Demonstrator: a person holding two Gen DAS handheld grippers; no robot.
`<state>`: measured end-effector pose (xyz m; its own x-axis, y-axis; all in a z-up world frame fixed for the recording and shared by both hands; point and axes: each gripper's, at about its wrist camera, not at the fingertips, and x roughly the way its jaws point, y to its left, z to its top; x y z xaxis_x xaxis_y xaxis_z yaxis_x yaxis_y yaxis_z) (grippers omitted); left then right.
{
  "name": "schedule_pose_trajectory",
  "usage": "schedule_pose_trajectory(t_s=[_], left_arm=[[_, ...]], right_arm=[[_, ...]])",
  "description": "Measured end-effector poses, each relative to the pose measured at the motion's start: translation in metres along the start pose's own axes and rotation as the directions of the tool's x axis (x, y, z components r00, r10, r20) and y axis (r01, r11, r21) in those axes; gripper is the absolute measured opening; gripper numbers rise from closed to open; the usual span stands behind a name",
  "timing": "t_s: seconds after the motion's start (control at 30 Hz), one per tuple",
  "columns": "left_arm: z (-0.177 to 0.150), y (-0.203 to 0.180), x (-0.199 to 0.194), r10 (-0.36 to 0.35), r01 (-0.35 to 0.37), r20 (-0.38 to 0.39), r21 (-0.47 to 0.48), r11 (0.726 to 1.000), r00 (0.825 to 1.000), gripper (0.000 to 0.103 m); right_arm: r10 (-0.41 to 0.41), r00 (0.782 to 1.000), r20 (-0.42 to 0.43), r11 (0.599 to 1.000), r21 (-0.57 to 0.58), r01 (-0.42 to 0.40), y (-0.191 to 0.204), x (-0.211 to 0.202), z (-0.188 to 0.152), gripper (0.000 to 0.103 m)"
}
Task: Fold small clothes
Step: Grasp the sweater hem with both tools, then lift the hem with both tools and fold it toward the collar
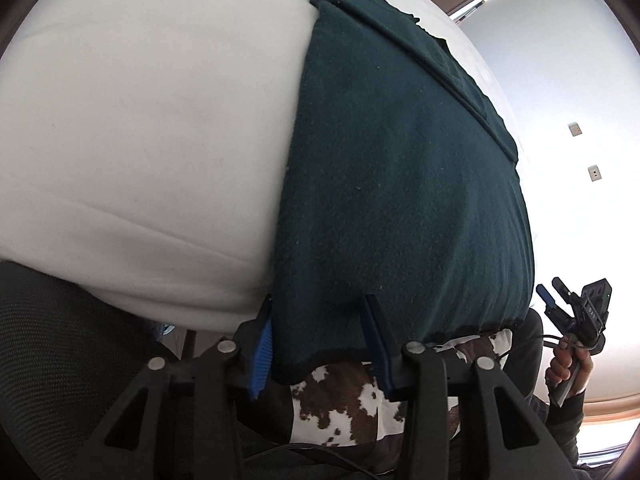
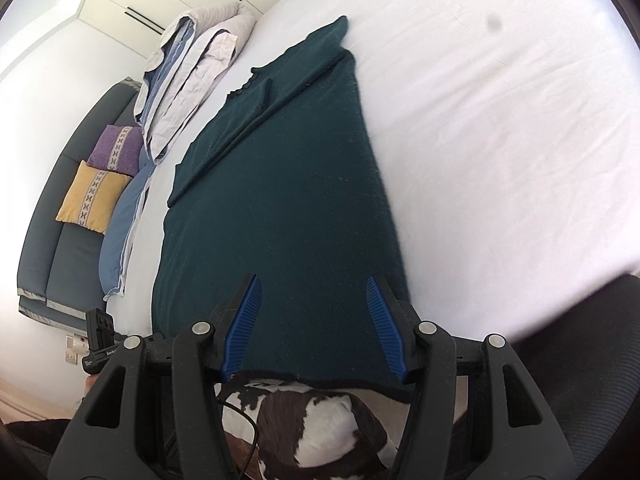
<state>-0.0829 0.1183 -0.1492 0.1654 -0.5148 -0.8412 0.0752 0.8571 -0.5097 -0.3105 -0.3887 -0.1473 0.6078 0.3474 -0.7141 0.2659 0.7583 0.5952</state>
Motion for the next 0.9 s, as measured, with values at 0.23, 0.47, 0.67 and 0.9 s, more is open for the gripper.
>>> schedule_pose_trajectory(t_s=[0.23, 0.47, 0.67, 0.9], left_arm=[[-0.002, 0.004, 0.0, 0.014, -0.014, 0.006, -0.011, 1.0, 1.0, 0.016], [-0.003, 0.005, -0.003, 0.014, -0.014, 0.013, 0.002, 1.0, 1.0, 0.01], [-0.006, 0.006, -0.006, 0.009, -0.01, 0.02, 0.008, 1.0, 1.0, 0.007], [-0.005, 0.007, -0.021, -0.082, 0.084, 0.067, -0.029, 0.996, 0.994, 0.006]], right_arm=[[-0.072, 0.993, -0.092, 0.996, 0.042, 0.076, -0.019, -0.008, -0.018, 0.054], [-0.133, 0.977, -0.164, 0.981, 0.118, 0.153, -0.047, 0.006, -0.03, 0.049], [-0.128, 0.973, -0.191, 0.985, 0.092, 0.148, -0.051, 0.007, -0.033, 0.03], [0.0, 0.992, -0.126, 0.999, 0.032, 0.004, -0.03, -0.007, -0.035, 0.007]])
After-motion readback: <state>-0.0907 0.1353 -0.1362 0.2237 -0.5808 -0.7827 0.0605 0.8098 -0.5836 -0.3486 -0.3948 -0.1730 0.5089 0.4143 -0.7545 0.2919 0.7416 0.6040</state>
